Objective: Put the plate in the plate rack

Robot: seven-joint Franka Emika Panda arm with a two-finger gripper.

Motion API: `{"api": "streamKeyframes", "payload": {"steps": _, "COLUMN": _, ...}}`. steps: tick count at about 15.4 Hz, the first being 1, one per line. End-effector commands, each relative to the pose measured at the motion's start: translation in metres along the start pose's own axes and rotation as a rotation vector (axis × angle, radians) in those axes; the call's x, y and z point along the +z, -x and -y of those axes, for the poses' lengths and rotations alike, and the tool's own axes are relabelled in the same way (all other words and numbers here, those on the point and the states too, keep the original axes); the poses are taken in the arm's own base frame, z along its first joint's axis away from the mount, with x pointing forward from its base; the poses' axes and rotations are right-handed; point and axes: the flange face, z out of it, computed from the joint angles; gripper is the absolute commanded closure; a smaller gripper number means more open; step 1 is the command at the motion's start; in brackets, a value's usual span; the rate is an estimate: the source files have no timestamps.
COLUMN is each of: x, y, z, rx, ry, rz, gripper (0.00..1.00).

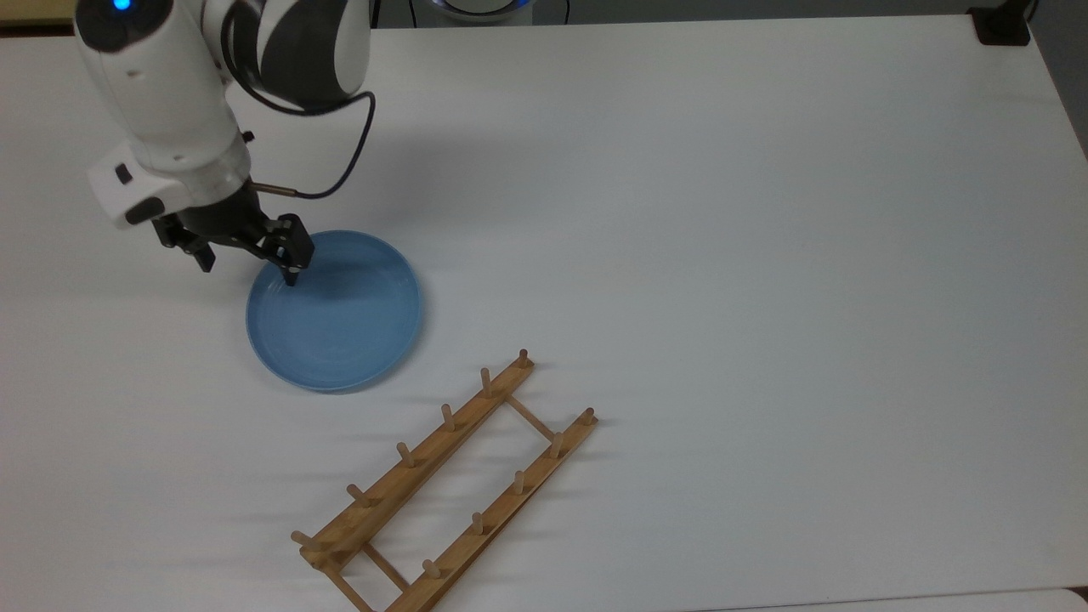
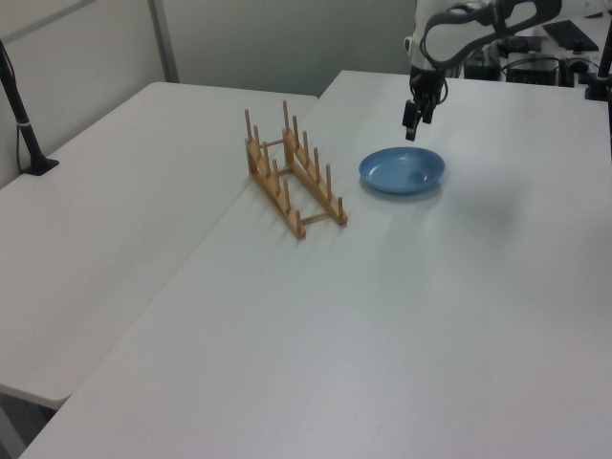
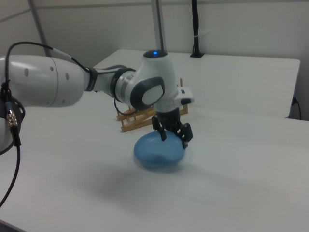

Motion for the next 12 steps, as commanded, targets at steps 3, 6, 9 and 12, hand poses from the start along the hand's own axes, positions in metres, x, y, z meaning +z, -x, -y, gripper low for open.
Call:
{"api": "streamKeyframes", "payload": {"steps": 3, "x": 0.032, "y": 0.013, "z": 0.002, "rx": -0.023, "ry": 0.001, "rz": 0.068, "gripper": 0.07}}
{"api": "streamKeyframes", "payload": {"steps": 6, "x": 0.044, "y": 0.015, "z": 0.002, "rx": -0.024, "ry": 0.002, "rz": 0.088, "gripper": 0.18}}
{"api": "streamKeyframes", "payload": {"steps": 9, "x": 0.054, "y": 0.017, "z": 0.003, "rx": -0.025, "ry": 0.002, "rz": 0.100, "gripper": 0.34}}
{"api": "streamKeyframes", "payload": {"steps": 12, "x": 0.067, "y": 0.019, "z": 0.006, "rx": -0.029, "ry": 0.000, "rz": 0.117, "gripper": 0.51}}
